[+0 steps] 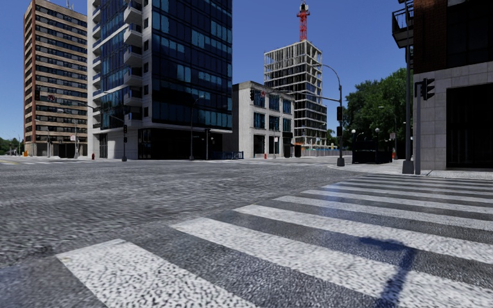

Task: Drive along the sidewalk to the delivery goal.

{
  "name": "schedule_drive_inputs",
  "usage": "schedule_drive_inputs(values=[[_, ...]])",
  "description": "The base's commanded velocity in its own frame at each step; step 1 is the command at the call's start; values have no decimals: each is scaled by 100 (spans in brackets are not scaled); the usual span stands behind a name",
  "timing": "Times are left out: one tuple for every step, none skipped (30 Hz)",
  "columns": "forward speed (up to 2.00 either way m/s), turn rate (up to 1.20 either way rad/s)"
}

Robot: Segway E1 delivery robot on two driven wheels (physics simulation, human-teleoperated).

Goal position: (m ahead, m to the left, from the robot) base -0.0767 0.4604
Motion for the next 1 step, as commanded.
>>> schedule_drive_inputs(values=[[0, 0]])
